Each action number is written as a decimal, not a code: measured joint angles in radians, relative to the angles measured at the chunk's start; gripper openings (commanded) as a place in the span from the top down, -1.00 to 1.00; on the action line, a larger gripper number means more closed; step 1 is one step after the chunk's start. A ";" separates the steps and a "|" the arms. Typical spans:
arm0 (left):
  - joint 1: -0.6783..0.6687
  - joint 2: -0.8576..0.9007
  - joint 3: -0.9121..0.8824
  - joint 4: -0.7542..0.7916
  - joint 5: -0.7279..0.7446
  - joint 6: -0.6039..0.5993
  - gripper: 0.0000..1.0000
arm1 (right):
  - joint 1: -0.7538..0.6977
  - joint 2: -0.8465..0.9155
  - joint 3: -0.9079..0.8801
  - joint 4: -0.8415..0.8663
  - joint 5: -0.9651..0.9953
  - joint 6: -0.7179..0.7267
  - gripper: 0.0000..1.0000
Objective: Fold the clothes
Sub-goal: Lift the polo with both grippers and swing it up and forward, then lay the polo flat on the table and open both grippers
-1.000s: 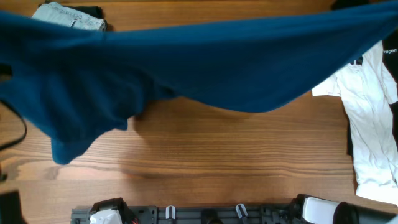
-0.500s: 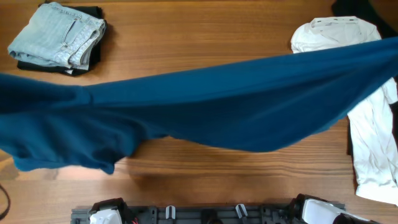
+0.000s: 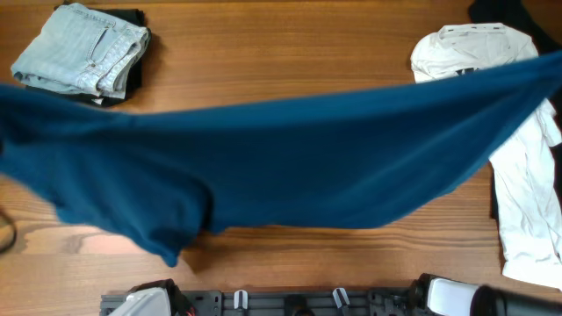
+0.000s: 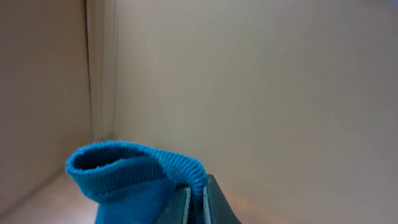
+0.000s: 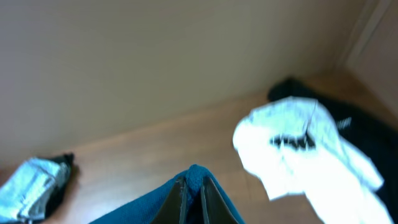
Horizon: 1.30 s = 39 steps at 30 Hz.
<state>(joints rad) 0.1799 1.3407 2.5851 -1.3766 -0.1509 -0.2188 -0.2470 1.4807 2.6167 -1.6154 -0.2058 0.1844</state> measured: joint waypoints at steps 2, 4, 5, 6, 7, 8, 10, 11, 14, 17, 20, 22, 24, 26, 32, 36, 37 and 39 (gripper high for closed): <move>0.000 0.074 0.000 -0.068 -0.002 -0.008 0.92 | 0.000 0.042 -0.041 0.001 -0.003 -0.002 0.92; 0.000 0.184 0.000 -0.144 -0.001 -0.020 0.92 | 0.000 0.142 -0.135 0.000 -0.008 -0.010 0.92; 0.000 0.259 -0.006 -0.157 0.001 -0.023 0.92 | 0.000 0.171 -0.155 0.000 -0.011 -0.015 0.92; 0.000 0.312 -0.007 -0.171 0.003 -0.025 0.92 | 0.000 0.201 -0.161 -0.001 -0.014 -0.023 0.92; 0.000 0.341 -0.007 -0.177 0.005 -0.026 0.92 | 0.000 0.225 -0.163 0.000 -0.016 -0.028 0.92; 0.000 0.387 -0.007 -0.176 0.011 -0.026 0.92 | 0.000 0.264 -0.163 0.006 -0.020 -0.035 0.92; -0.001 0.463 -0.007 -0.162 0.025 -0.026 0.92 | 0.007 0.348 -0.163 0.029 -0.023 -0.052 0.92; -0.001 0.492 -0.007 -0.139 0.032 -0.026 0.92 | 0.018 0.393 -0.163 0.051 -0.024 -0.060 0.92; -0.003 0.593 -0.007 -0.066 0.045 -0.026 0.92 | 0.056 0.541 -0.163 0.114 -0.026 -0.081 0.92; -0.013 0.695 -0.007 -0.006 0.056 -0.026 0.92 | 0.086 0.688 -0.166 0.218 -0.026 -0.085 0.92; -0.044 0.782 -0.007 0.087 0.060 -0.026 0.92 | 0.101 0.766 -0.172 0.352 -0.026 -0.083 0.92; -0.079 0.848 -0.007 0.175 0.059 -0.026 0.92 | 0.102 0.799 -0.174 0.440 -0.025 -0.076 0.92; -0.109 0.893 -0.008 0.269 0.060 -0.026 0.92 | 0.102 0.809 -0.174 0.519 -0.025 -0.070 0.92; -0.142 0.938 -0.008 0.375 0.060 -0.026 0.92 | 0.103 0.813 -0.174 0.591 -0.022 -0.066 0.92; -0.180 1.014 -0.008 0.599 0.059 -0.026 0.92 | 0.140 0.879 -0.174 0.698 -0.017 -0.048 0.92; -0.202 1.033 -0.008 0.690 0.059 -0.026 0.92 | 0.174 0.945 -0.174 0.743 0.004 -0.040 0.92; -0.208 1.041 -0.008 0.709 0.059 -0.026 0.92 | 0.177 0.959 -0.174 0.756 0.010 -0.039 0.92; -0.216 1.069 -0.008 0.743 0.059 -0.026 0.92 | 0.176 0.977 -0.174 0.798 0.030 -0.039 0.92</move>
<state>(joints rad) -0.0364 2.4092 2.5771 -0.6338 -0.0921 -0.2447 -0.0708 2.4577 2.4424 -0.8173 -0.1757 0.1455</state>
